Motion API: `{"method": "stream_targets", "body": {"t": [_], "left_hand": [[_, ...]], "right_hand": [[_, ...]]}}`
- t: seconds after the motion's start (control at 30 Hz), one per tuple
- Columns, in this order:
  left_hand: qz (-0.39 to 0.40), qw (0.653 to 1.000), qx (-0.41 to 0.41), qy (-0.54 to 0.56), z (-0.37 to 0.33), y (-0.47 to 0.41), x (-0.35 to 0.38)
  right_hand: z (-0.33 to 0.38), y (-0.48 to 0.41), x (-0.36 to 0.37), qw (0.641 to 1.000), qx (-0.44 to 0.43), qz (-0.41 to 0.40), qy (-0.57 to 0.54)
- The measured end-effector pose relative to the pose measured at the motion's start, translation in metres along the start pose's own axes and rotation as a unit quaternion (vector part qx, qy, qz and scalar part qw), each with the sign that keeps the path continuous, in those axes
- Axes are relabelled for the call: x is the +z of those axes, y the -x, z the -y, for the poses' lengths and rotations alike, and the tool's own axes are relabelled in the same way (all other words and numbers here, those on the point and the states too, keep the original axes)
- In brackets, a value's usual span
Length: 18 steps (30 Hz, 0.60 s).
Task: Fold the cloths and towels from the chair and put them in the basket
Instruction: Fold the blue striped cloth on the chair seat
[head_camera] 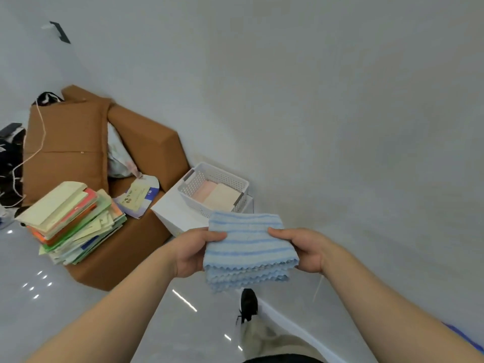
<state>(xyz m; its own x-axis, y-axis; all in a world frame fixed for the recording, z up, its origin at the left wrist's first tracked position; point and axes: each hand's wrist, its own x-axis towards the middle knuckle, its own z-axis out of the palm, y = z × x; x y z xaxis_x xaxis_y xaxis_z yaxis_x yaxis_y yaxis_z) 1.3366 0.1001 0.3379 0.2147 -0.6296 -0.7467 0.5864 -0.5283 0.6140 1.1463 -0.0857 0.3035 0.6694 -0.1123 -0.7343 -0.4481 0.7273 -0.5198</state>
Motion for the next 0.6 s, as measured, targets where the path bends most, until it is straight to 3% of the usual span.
{"method": "stream_targets", "body": {"t": [0.4,0.6], "left_hand": [[-0.005,0.997,-0.069,-0.02,-0.171,-0.14,-0.123],[-0.006,0.991,-0.111,-0.07,-0.237,-0.193,-0.17]], "right_hand": [[0.149,-0.184,0.044,0.998,0.057,-0.001,0.039],[0.195,-0.235,0.075,0.998,0.052,-0.02,-0.015]]}}
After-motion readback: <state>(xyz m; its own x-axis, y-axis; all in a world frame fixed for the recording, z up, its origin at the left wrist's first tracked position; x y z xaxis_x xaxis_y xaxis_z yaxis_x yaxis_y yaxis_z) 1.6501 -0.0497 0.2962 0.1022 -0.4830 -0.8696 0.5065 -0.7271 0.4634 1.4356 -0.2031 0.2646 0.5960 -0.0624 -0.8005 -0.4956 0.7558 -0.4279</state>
